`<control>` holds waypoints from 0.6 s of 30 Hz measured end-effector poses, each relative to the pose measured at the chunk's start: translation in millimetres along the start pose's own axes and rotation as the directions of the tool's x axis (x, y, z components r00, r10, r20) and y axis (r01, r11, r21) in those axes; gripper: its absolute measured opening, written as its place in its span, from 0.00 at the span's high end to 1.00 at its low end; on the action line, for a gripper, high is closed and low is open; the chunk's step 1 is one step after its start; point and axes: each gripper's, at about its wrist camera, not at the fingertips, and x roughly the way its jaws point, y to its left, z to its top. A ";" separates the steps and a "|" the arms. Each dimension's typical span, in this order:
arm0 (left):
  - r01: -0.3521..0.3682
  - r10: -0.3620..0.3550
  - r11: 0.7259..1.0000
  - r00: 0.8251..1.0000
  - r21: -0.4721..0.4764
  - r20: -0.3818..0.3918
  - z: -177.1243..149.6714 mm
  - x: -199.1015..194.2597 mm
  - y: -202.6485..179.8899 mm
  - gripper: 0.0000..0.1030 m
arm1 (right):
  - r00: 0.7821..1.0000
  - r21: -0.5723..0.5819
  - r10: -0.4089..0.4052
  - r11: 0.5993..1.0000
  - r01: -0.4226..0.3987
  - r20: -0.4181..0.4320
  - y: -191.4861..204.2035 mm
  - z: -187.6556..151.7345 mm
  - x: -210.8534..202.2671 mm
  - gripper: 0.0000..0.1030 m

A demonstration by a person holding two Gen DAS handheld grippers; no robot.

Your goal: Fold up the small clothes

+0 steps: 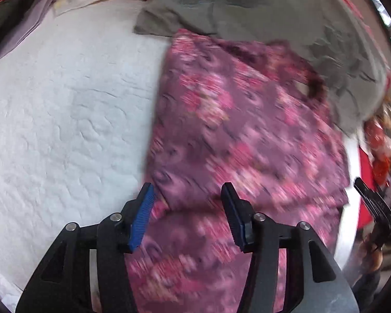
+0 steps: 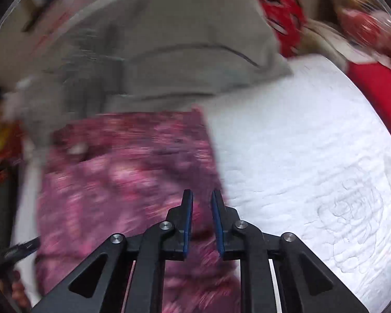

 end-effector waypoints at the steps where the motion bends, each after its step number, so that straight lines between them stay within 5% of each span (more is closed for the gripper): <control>1: 0.012 -0.012 1.000 1.000 0.012 0.006 -7.6 -2.9 -4.2 0.49 | 0.999 -0.027 0.030 0.999 -0.031 -0.014 2.9 -4.6 -4.6 0.75; 3: 0.041 -0.040 0.999 0.999 0.035 -0.029 -28.6 2.8 -15.6 0.49 | 0.994 -0.066 0.074 0.995 -0.080 -0.078 5.3 -22.6 -4.0 0.61; 5: 0.026 -0.020 0.998 0.996 0.065 -0.085 -45.0 18.7 -26.9 0.49 | 0.982 -0.097 0.028 0.994 -0.046 -0.185 3.2 -40.7 12.7 0.62; 6: -0.039 0.045 0.991 0.998 0.128 -0.049 -54.4 20.7 -38.7 0.49 | 0.966 -0.109 -0.015 0.994 -0.013 -0.258 1.1 -52.0 25.7 0.63; 9: -0.129 0.144 0.959 0.989 0.253 -0.042 -68.2 15.1 -63.0 0.48 | 0.972 -0.135 -0.041 0.991 0.010 -0.230 7.2 -64.4 13.0 0.62; 18: -0.059 0.085 0.990 0.975 0.127 -0.205 -116.4 -10.3 -28.7 0.48 | 0.944 -0.206 -0.073 0.979 0.005 -0.323 -9.8 -153.3 -43.9 0.54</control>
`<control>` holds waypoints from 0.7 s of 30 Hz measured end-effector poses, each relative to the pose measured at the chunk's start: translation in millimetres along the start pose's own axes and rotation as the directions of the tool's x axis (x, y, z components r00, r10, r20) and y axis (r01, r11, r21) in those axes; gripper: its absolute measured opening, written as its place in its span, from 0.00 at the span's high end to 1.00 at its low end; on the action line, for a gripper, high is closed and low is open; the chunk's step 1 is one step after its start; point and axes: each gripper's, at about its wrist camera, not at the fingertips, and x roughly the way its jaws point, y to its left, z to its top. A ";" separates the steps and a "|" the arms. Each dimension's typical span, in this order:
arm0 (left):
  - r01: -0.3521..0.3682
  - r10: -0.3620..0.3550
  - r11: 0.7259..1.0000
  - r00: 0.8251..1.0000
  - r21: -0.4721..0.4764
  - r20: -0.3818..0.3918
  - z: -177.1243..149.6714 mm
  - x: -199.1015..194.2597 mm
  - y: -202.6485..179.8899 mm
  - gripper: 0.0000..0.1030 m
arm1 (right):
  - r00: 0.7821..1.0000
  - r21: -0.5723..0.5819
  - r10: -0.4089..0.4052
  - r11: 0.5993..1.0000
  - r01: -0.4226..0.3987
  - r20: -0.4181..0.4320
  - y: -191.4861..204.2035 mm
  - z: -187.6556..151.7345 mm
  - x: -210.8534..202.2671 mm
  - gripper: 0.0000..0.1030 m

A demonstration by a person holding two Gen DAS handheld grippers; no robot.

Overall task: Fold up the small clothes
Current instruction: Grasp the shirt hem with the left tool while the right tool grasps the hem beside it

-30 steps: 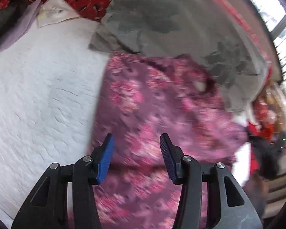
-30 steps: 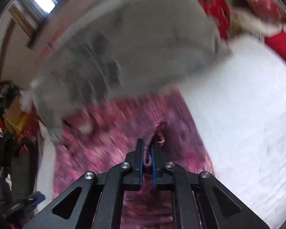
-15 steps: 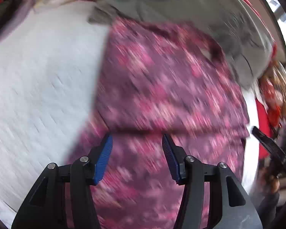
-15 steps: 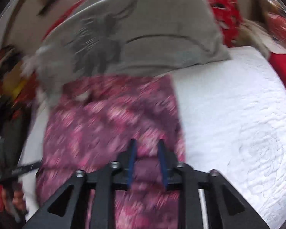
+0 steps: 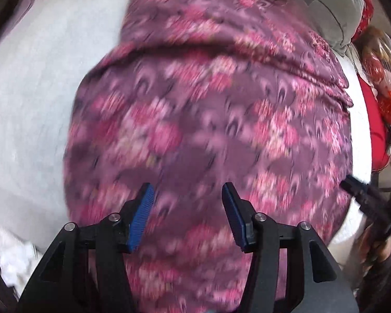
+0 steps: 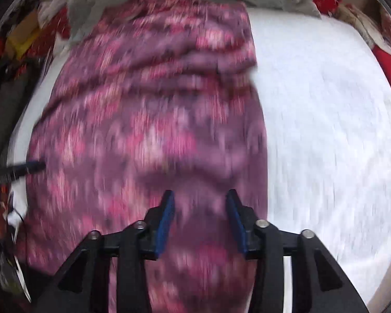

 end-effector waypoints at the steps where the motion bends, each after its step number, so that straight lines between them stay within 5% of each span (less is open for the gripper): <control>1: 0.007 -0.007 1.000 1.000 -0.007 -0.003 -6.6 -2.8 4.4 0.48 | 1.000 -0.001 0.002 1.000 -0.002 0.003 -2.1 -14.0 -2.2 0.54; 7: 0.009 -0.009 1.000 1.000 -0.030 -0.004 -57.7 -23.6 44.3 0.48 | 0.996 0.077 0.052 0.995 -0.057 0.071 -32.7 -96.3 -34.7 0.54; 12: 0.020 -0.025 0.996 0.998 -0.081 -0.058 -103.9 -23.1 77.4 0.48 | 0.996 0.202 0.037 0.978 -0.052 0.076 -59.6 -122.3 -32.3 0.52; 17: 0.105 -0.120 0.987 0.986 -0.123 -0.119 -127.5 -21.3 80.2 0.48 | 0.975 0.331 0.206 0.918 -0.221 0.079 -82.7 -150.7 -12.9 0.47; 21: 0.068 -0.072 0.997 0.987 -0.036 -0.140 -136.9 -21.6 59.2 0.41 | 0.939 0.360 0.325 0.867 -0.344 0.114 -75.2 -154.9 7.4 0.37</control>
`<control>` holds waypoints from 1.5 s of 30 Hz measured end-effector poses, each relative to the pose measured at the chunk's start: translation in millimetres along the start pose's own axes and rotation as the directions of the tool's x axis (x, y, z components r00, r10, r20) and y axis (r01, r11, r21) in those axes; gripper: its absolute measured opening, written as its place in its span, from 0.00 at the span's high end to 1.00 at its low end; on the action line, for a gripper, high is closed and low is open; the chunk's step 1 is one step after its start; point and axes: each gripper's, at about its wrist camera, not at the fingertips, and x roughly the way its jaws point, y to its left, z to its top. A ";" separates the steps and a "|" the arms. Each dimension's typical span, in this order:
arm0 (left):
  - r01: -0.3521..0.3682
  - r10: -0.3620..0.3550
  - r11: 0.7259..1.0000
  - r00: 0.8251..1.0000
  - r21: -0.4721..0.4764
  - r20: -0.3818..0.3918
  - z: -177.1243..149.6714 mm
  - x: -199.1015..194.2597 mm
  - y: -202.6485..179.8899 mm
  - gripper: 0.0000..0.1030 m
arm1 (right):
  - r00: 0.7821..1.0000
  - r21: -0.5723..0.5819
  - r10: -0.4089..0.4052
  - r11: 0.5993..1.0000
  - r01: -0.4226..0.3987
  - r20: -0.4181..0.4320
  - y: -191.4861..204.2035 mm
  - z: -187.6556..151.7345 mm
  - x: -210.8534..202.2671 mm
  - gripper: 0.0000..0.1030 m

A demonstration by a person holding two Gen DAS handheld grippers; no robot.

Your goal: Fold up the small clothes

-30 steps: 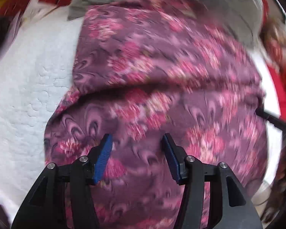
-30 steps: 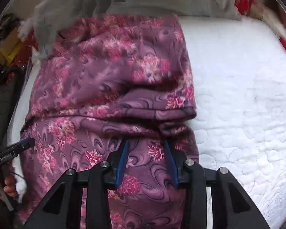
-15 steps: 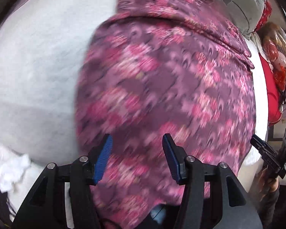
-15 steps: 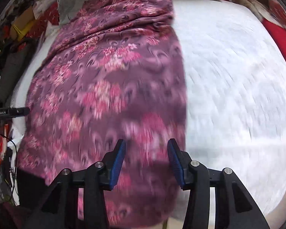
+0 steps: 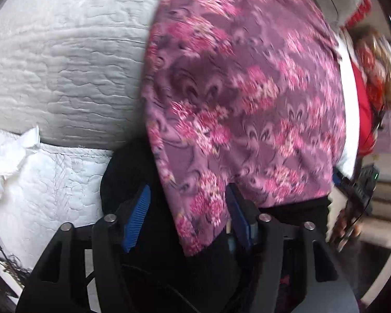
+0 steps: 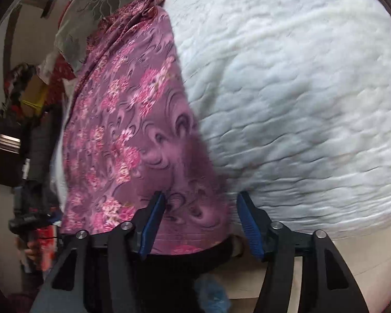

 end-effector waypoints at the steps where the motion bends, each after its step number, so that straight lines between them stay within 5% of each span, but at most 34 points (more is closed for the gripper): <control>1: -0.009 0.009 1.000 1.000 0.012 -0.002 -7.0 -3.6 6.7 0.40 | 1.000 0.010 0.024 1.000 -0.024 0.000 -1.6 -1.3 3.5 0.36; 5: -0.049 0.049 0.998 0.999 0.037 0.012 -11.7 -1.5 -1.4 0.42 | 0.990 0.048 0.137 0.989 -0.137 -0.011 -1.6 -6.5 17.7 0.36; 7: -0.082 0.081 0.995 0.996 0.056 0.021 -13.8 -1.6 -6.4 0.65 | 0.986 0.045 0.163 0.986 -0.161 -0.037 -1.2 -10.5 21.6 0.47; 9: -0.086 0.085 0.994 0.996 0.070 0.017 -15.4 -1.9 -9.8 0.96 | 0.982 0.019 0.178 0.984 -0.177 -0.057 1.9 -14.1 20.9 0.71; 10: -0.050 0.050 0.997 0.999 0.060 0.007 -15.5 -2.0 -10.0 0.96 | 0.981 0.000 0.186 0.982 -0.187 -0.056 6.9 -15.6 18.4 0.84; 14: 0.101 -0.102 0.995 0.994 0.019 0.046 -14.6 -17.7 -5.9 0.96 | 0.980 -0.073 0.200 0.977 -0.200 -0.015 28.0 -13.8 -1.2 0.89; 18: 0.272 -0.267 0.962 0.954 -0.024 0.135 -1.3 -45.8 0.9 0.96 | 0.965 -0.097 0.258 0.963 -0.252 0.054 51.7 0.8 -23.7 0.89; 22: 0.365 -0.351 0.930 0.913 -0.034 0.207 23.4 -67.0 4.7 0.96 | 0.946 -0.092 0.303 0.952 -0.293 0.119 65.8 20.2 -39.6 0.89; 34: 0.467 -0.424 0.882 0.840 -0.054 0.339 90.4 -94.2 23.2 0.96 | 0.905 -0.059 0.357 0.934 -0.353 0.230 104.9 92.1 -50.8 0.89; 45: 0.485 -0.398 0.867 0.810 -0.113 0.431 190.0 -99.7 42.0 0.96 | 0.890 0.038 0.329 0.933 -0.358 0.316 119.5 192.4 -21.1 0.89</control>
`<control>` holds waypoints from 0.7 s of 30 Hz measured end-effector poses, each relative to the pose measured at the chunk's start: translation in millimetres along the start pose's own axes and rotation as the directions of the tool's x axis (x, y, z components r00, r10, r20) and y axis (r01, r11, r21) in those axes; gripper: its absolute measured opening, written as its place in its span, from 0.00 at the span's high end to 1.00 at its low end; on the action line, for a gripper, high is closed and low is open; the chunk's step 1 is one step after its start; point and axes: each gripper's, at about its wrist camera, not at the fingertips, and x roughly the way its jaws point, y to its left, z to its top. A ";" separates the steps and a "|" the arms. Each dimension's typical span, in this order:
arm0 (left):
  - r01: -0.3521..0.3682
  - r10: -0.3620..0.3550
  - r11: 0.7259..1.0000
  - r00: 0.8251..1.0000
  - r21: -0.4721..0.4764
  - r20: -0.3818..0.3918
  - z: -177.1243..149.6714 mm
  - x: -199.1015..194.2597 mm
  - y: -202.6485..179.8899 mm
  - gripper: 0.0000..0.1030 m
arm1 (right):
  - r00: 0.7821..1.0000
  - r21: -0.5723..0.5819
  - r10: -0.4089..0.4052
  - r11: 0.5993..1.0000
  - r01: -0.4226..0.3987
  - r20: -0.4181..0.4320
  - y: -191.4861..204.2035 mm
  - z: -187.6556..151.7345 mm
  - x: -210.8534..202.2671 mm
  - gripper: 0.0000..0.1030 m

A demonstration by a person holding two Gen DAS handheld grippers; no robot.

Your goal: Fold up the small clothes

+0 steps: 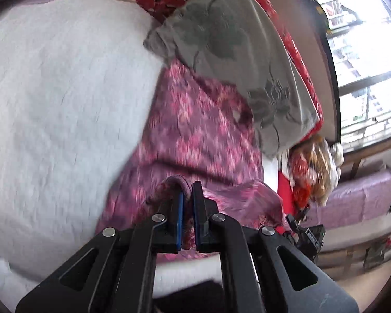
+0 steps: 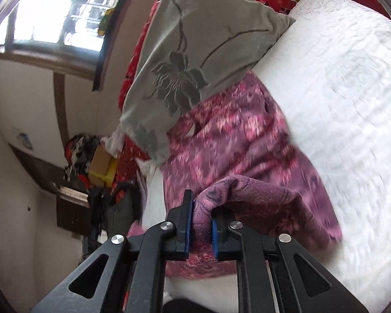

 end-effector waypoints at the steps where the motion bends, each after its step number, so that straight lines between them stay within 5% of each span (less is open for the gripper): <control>1: -0.001 0.001 1.000 1.000 0.000 0.006 7.9 3.7 -0.1 0.96 | 1.000 0.007 -0.002 1.000 0.002 0.005 -0.4 10.2 9.0 0.89; 10: 0.008 -0.006 0.998 0.999 -0.059 0.033 94.5 58.1 -0.7 0.96 | 0.998 0.066 -0.056 0.996 0.054 0.029 -8.7 78.3 76.2 0.89; 16: -0.045 0.048 0.994 0.999 -0.095 0.026 140.4 103.2 5.8 0.96 | 0.993 0.154 -0.104 0.984 0.094 0.063 -30.3 116.8 117.9 0.89; 21: -0.111 0.105 0.981 0.994 -0.157 -0.040 156.7 136.7 22.4 0.96 | 0.984 0.221 -0.179 0.960 0.174 0.003 -47.6 128.8 147.3 0.85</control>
